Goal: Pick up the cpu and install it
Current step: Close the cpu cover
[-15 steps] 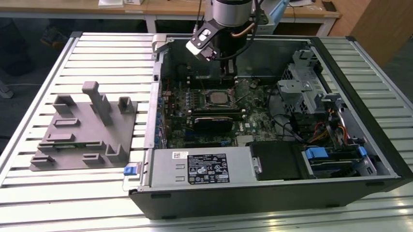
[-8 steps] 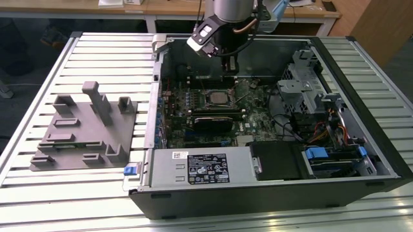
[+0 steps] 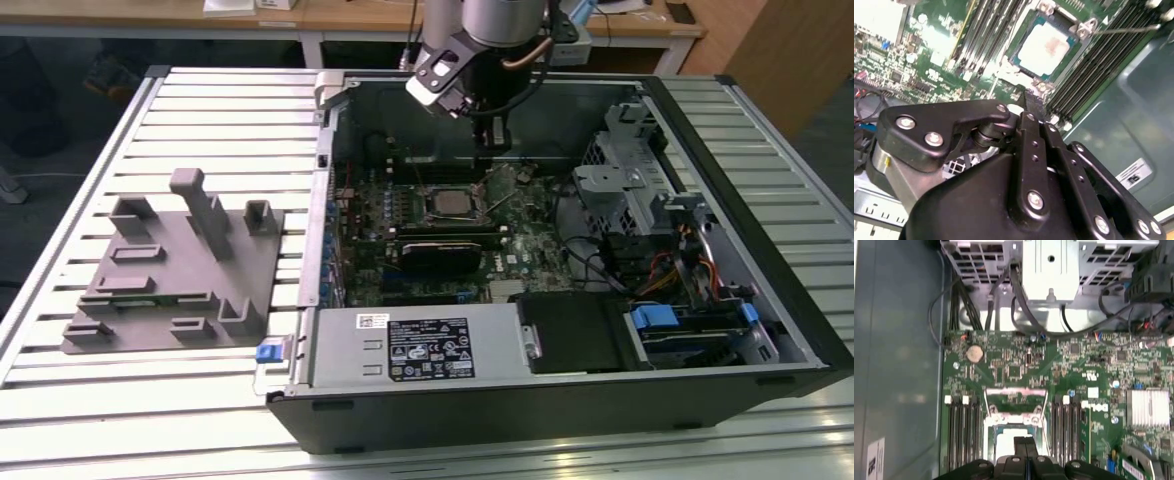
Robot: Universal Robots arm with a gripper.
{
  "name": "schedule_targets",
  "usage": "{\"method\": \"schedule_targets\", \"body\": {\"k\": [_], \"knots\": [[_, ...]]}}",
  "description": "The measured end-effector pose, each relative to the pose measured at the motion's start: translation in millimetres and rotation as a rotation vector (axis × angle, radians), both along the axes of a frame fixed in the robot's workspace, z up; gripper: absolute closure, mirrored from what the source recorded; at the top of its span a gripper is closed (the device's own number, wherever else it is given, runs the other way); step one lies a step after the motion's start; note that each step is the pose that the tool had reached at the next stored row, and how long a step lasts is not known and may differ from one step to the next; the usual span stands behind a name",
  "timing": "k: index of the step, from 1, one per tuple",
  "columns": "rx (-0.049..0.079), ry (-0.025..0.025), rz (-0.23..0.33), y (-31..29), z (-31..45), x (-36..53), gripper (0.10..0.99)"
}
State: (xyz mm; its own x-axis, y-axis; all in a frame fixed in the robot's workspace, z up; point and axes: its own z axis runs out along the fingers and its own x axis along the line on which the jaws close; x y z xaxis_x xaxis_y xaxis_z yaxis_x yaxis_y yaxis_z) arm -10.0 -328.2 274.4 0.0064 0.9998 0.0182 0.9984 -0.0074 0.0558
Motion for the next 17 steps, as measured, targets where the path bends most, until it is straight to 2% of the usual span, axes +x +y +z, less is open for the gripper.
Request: {"method": "schedule_targets", "body": {"k": [5, 9, 13, 17], "knots": [[0.000, 0.0004, 0.000, 0.1, -0.7, 6.8, 0.980], [0.000, 0.0008, 0.000, 0.2, -1.8, 18.1, 0.980], [0.000, 0.0060, 0.000, 0.7, -3.6, 31.2, 0.980], [0.000, 0.0091, 0.006, 1.0, -5.2, 39.9, 0.980]]}}
